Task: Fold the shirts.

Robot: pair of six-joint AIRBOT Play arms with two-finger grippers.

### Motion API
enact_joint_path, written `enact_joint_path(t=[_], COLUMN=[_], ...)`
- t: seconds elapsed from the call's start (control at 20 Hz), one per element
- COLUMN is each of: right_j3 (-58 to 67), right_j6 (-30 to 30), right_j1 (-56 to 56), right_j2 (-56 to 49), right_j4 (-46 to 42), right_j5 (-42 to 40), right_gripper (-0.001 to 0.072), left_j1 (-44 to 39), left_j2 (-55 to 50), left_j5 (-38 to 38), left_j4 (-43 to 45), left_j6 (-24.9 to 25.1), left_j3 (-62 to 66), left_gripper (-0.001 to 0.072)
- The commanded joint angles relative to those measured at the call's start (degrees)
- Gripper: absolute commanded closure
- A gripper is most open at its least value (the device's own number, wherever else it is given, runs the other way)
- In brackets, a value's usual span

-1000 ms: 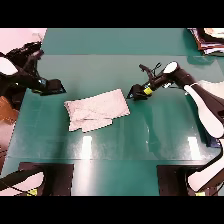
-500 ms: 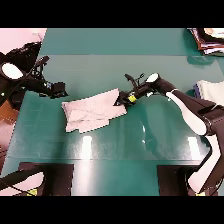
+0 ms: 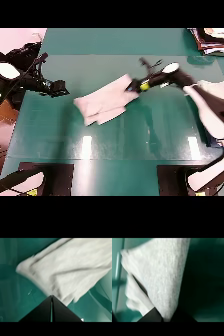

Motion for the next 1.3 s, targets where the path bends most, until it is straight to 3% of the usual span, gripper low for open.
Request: enact_joint_path(t=[0.0,0.4,0.75,1.05,1.25], right_j3=[0.1,0.1,1.0,16.9,22.0], right_j6=[-0.3,-0.3,-1.4,-2.0,0.2], right_j1=[-12.2,-39.5,-48.7,-51.8,-52.0], right_j2=[9.2,20.8,19.5,19.3,20.2], right_j4=[0.5,0.5,0.5,-0.8,-15.5], right_j5=[-3.7,-8.4,-8.3,2.3,12.5], right_gripper=[0.0699,0.07,0.07,0.07,0.07], left_j1=[-3.4,-16.1,-18.3,-18.3,-18.3], left_j2=[1.6,1.6,1.6,1.6,1.6], left_j5=[1.4,8.7,10.4,11.1,11.3], left_j4=[-0.2,-0.2,-0.2,-0.2,-0.2], left_j6=[0.1,0.0,-0.4,-0.4,-0.4], left_j3=[0.2,0.4,0.4,0.4,0.4], left_gripper=[0.0686,0.0686,0.0685,0.0685,0.0685])
